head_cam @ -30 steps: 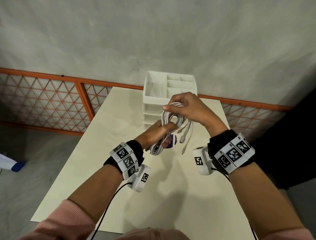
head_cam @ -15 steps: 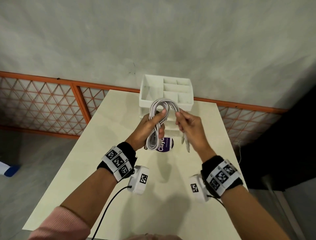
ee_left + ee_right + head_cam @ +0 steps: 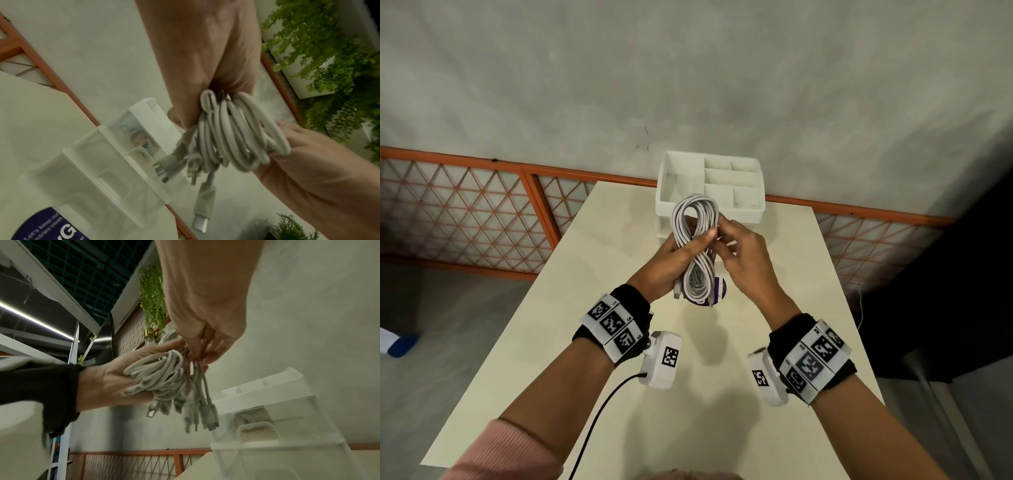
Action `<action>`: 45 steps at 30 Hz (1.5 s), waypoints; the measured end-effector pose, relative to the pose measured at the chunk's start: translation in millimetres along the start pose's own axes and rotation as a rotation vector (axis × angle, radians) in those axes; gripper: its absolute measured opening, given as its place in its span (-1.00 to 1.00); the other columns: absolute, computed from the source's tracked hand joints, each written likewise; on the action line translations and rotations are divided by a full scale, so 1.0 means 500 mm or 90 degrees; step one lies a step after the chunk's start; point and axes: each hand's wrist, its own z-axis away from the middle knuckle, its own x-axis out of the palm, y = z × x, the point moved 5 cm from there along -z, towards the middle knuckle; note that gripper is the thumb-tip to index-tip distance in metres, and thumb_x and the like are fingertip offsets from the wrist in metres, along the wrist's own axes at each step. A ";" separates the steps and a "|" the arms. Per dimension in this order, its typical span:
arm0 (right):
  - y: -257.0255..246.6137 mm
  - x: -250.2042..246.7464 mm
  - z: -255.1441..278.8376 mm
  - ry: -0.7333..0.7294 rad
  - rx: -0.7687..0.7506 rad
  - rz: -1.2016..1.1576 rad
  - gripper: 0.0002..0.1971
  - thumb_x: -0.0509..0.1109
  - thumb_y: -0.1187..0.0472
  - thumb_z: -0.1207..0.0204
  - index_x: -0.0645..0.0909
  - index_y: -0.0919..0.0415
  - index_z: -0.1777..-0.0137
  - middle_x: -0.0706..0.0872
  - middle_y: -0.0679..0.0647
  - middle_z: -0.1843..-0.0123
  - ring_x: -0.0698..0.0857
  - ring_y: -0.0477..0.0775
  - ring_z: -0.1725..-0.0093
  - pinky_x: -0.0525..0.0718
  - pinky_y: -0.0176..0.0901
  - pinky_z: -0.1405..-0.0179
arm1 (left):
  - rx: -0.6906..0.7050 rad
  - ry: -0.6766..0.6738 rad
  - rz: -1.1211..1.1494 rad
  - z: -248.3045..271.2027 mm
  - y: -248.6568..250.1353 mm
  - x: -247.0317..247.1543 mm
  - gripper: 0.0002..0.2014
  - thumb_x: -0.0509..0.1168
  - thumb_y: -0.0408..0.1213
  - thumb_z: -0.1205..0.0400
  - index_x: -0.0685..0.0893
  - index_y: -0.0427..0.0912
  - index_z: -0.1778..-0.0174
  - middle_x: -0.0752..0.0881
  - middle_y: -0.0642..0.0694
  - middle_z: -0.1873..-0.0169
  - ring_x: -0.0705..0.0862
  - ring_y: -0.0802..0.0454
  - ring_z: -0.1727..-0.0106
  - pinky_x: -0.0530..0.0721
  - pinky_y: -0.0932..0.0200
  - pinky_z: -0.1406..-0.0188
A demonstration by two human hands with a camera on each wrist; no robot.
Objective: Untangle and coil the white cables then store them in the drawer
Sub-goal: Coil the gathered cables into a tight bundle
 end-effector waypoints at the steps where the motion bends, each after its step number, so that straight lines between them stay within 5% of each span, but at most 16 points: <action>1: -0.005 -0.001 -0.001 0.012 -0.010 0.007 -0.60 0.31 0.45 -0.52 0.60 0.20 -0.33 0.76 0.04 0.02 0.71 -0.07 0.09 0.64 -0.46 0.07 | -0.004 -0.003 0.011 -0.001 0.003 0.004 -0.78 0.19 -0.18 -0.72 0.66 -0.13 -0.18 0.83 0.04 0.19 0.78 -0.09 0.08 0.75 -0.05 0.09; 4: -0.012 -0.003 -0.005 0.009 -0.004 -0.006 -0.62 0.30 0.45 -0.52 0.63 0.17 -0.30 0.82 0.07 0.11 0.80 -0.06 0.15 0.74 -0.34 0.05 | -0.011 -0.029 0.006 -0.004 0.004 0.007 -0.81 0.10 -0.30 -0.75 0.61 -0.17 -0.12 0.80 0.14 0.34 0.77 0.26 0.28 0.68 0.40 0.26; 7: -0.005 -0.002 -0.007 -0.021 0.049 -0.045 -0.65 0.27 0.46 -0.53 0.65 0.19 -0.25 0.81 0.12 0.14 0.80 -0.07 0.19 0.72 -0.43 0.11 | -0.021 -0.058 -0.021 -0.003 0.006 0.006 -0.81 0.12 -0.25 -0.75 0.61 -0.18 -0.15 0.81 0.11 0.31 0.79 0.22 0.29 0.68 0.39 0.27; 10: 0.000 -0.001 -0.009 -0.067 0.092 -0.106 -0.66 0.18 0.47 -0.57 0.65 0.19 -0.22 0.78 0.18 0.06 0.82 0.05 0.12 0.79 -0.20 0.10 | -0.021 -0.064 -0.037 -0.004 0.008 0.001 -0.79 0.12 -0.25 -0.75 0.63 -0.22 -0.12 0.81 0.06 0.25 0.79 0.16 0.23 0.70 0.34 0.25; 13: -0.006 -0.005 -0.010 -0.110 0.091 -0.067 -0.71 0.11 0.44 -0.63 0.63 0.23 -0.16 0.76 0.17 0.11 0.80 -0.09 0.19 0.69 -0.36 0.20 | -0.021 -0.063 -0.069 -0.011 0.005 -0.004 -0.76 0.15 -0.21 -0.74 0.64 -0.29 -0.03 0.73 -0.21 0.24 0.75 -0.04 0.20 0.75 0.15 0.22; 16: 0.004 -0.025 -0.024 -0.119 0.073 0.114 -0.71 0.17 0.23 -0.68 0.62 0.13 -0.30 0.67 0.13 -0.19 0.57 0.12 -0.22 0.51 -0.20 -0.20 | -0.022 0.005 -0.064 -0.017 -0.010 -0.019 -0.78 0.25 -0.15 -0.68 0.65 -0.21 0.15 0.71 -0.09 0.40 0.71 -0.01 0.35 0.69 0.09 0.28; 20: 0.031 -0.001 -0.003 -0.209 0.245 -0.123 -0.44 0.35 -0.06 -0.55 0.39 0.11 -0.51 0.67 -0.02 -0.23 0.62 -0.02 -0.31 0.54 -0.17 -0.29 | 0.003 0.049 0.057 -0.014 -0.006 -0.003 -0.76 0.24 -0.29 -0.69 0.61 -0.29 0.28 0.66 0.02 0.54 0.67 0.11 0.46 0.65 0.25 0.43; 23: 0.049 0.048 0.026 -0.302 0.312 -0.261 -0.39 0.59 0.01 -0.32 0.50 0.13 -0.35 0.73 0.11 -0.26 0.71 0.04 -0.27 0.60 -0.04 -0.37 | 0.007 0.022 0.114 -0.018 0.002 0.022 -0.78 0.28 -0.29 -0.66 0.58 -0.25 0.32 0.61 -0.05 0.48 0.67 0.10 0.41 0.67 0.26 0.35; 26: 0.053 0.062 0.034 -0.336 0.350 -0.334 -0.57 0.57 0.19 -0.34 0.57 -0.02 -0.19 0.73 0.19 -0.26 0.72 0.09 -0.26 0.61 -0.02 -0.35 | -0.033 0.021 0.094 -0.027 -0.002 0.024 -0.81 0.35 -0.24 -0.61 0.61 -0.22 0.29 0.63 -0.09 0.43 0.68 0.09 0.37 0.68 0.26 0.31; 29: 0.067 0.058 0.034 -0.352 0.361 -0.288 -0.55 0.56 0.22 -0.31 0.51 -0.10 -0.14 0.73 0.16 -0.24 0.70 0.04 -0.26 0.64 -0.08 -0.27 | -0.087 -0.030 0.100 -0.036 -0.005 0.022 -0.87 0.34 -0.30 -0.61 0.66 -0.25 0.24 0.70 -0.12 0.36 0.72 0.04 0.31 0.72 0.23 0.25; 33: 0.076 0.053 0.029 -0.365 0.348 -0.192 -0.68 0.46 0.28 -0.27 0.63 0.33 -0.04 0.73 0.19 0.07 0.70 0.15 -0.05 0.61 0.06 -0.21 | -0.135 -0.034 0.236 -0.043 -0.012 0.014 -0.86 0.26 -0.48 -0.60 0.70 -0.37 -0.01 0.84 -0.11 0.22 0.82 0.07 0.12 0.76 0.26 0.12; 35: 0.072 0.052 0.028 -0.387 0.339 -0.213 -0.86 0.40 0.32 -0.24 0.70 0.23 0.20 0.78 0.08 0.24 0.73 0.09 0.06 0.65 0.06 -0.16 | -0.142 -0.028 0.290 -0.045 -0.009 0.016 -0.81 0.21 -0.53 -0.59 0.70 -0.37 -0.03 0.85 -0.08 0.15 0.81 0.12 0.08 0.75 0.30 0.08; 37: 0.067 0.053 0.032 -0.407 0.333 -0.242 -0.89 0.37 0.34 -0.24 0.68 0.22 0.24 0.82 0.01 0.29 0.78 0.01 0.13 0.68 0.01 -0.10 | -0.152 -0.004 0.352 -0.049 -0.009 0.015 -0.81 0.24 -0.48 -0.57 0.77 -0.28 0.06 0.85 -0.07 0.15 0.81 0.11 0.14 0.76 0.25 0.06; 41: 0.076 0.061 0.038 -0.423 0.341 -0.251 -0.88 0.43 0.31 -0.26 0.67 0.18 0.20 0.75 0.22 0.24 0.73 0.06 0.19 0.53 0.08 -0.01 | -0.175 0.029 0.443 -0.061 -0.014 0.009 -0.85 0.39 -0.17 -0.50 0.75 -0.15 0.12 0.74 -0.05 0.34 0.70 0.05 0.31 0.66 0.12 0.06; 45: 0.095 0.070 0.039 -0.363 0.368 -0.140 -0.65 0.57 0.17 -0.25 0.67 0.32 0.02 0.73 0.24 0.15 0.69 0.07 0.12 0.60 -0.03 0.05 | -0.256 0.122 0.480 -0.074 -0.037 0.009 -0.68 0.44 -0.01 -0.48 0.54 -0.09 0.46 0.51 0.05 0.63 0.49 0.14 0.57 0.53 0.28 0.38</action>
